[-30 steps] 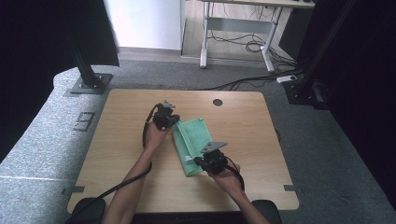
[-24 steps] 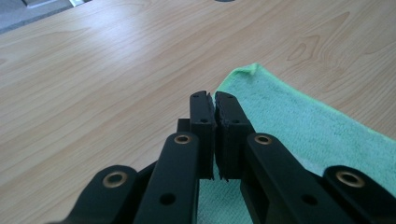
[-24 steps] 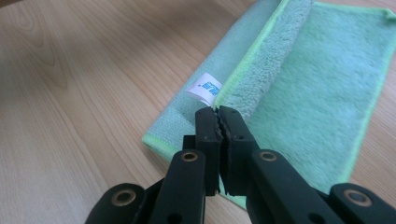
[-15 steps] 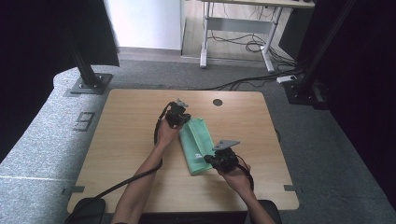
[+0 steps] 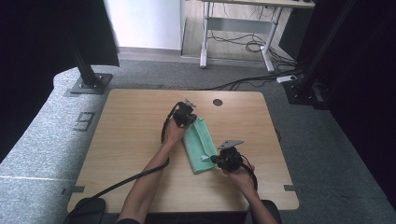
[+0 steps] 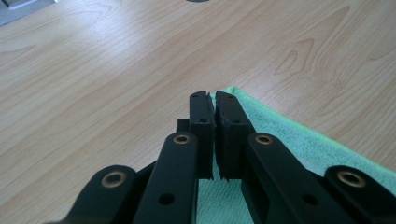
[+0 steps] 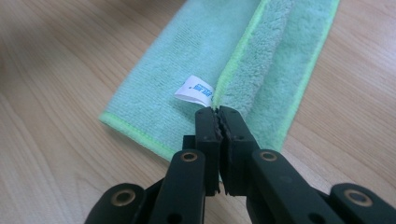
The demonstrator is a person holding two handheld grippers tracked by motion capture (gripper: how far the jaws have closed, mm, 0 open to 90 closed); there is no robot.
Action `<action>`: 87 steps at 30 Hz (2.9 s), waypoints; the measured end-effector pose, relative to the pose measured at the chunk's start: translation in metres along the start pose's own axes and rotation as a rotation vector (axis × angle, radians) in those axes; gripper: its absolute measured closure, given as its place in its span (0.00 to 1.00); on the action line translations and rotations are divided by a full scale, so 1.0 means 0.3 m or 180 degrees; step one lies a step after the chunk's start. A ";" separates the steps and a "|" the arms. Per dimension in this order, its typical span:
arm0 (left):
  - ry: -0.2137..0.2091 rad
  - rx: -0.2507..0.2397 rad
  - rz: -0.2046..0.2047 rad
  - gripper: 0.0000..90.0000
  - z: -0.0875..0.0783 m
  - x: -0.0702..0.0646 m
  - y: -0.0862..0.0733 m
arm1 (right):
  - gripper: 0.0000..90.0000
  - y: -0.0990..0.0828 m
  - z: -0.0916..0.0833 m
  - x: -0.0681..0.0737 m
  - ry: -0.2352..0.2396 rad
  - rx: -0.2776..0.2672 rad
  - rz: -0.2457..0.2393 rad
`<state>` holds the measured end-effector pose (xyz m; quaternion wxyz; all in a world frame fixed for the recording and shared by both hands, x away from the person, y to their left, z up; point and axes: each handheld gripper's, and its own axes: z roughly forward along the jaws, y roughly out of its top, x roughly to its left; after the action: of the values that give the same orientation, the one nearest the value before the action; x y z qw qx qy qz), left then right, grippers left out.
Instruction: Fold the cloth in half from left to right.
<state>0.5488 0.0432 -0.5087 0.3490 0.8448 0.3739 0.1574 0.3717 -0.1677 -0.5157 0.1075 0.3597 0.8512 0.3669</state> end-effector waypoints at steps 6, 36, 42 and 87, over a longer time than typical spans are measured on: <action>0.0010 -0.0068 0.0009 0.72 0.003 -0.010 0.010 | 0.93 -0.015 0.014 -0.016 -0.0030 0.0051 0.0011; 0.0059 0.0286 0.0265 0.28 -0.075 -0.035 -0.208 | 0.49 -0.036 0.039 -0.103 -0.0372 0.0137 -0.0025; 0.0040 0.0242 0.0195 0.26 -0.073 -0.030 -0.215 | 0.48 -0.086 -0.008 -0.149 -0.0475 0.0153 0.0140; -0.0154 0.0153 0.0156 0.20 -0.221 -0.215 -0.362 | 0.35 -0.074 0.048 -0.137 -0.0346 0.0022 0.0135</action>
<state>0.4139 0.0784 -0.5390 0.3336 0.8654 0.3482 0.1364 0.3957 -0.1988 -0.5448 0.1445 0.3974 0.8375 0.3460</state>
